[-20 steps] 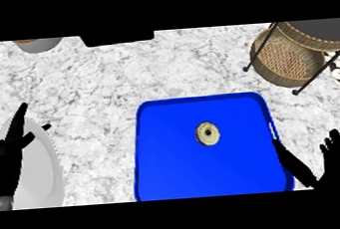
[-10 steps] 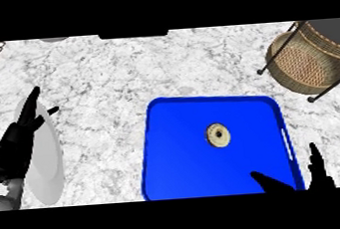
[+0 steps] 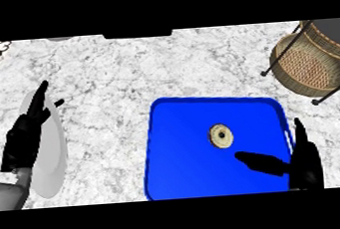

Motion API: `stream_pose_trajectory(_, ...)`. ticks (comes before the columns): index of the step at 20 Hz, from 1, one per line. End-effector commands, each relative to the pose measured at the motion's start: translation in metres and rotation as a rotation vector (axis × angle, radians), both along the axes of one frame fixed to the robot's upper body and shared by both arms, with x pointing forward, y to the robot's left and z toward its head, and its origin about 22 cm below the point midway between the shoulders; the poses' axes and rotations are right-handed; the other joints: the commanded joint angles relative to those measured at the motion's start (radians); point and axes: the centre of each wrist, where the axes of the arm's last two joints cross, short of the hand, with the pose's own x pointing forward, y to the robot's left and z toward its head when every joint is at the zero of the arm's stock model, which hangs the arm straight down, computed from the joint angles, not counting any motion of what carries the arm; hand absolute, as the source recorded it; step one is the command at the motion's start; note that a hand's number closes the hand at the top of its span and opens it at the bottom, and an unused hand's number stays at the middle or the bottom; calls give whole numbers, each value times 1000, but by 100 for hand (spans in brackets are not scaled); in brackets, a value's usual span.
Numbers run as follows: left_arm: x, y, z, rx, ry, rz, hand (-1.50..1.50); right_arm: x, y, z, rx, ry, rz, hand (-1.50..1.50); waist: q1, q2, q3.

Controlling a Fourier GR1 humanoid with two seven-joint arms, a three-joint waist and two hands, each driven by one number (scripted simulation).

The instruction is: Pick the cupcake from the tray and place it in the tiered basket

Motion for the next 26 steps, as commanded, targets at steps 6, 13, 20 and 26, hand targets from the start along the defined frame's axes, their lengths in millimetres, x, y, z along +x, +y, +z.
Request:
stream_pose_trajectory(6,7,-9,6,-26,12,13,0,38,28,19,38,272,-48,-150,0,-7,5)
stream_pose_trajectory(13,16,-11,-8,-5,9,17,0,45,39,9,23,321,-6,-150,-13,-7,5)
stream_pose_trajectory(20,21,2,-2,10,8,13,0,52,42,0,-79,373,5,-150,-19,-8,5)
stream_pose_trajectory(26,17,-9,-4,-14,19,4,0,58,53,-3,-120,368,26,-150,-10,-10,5)
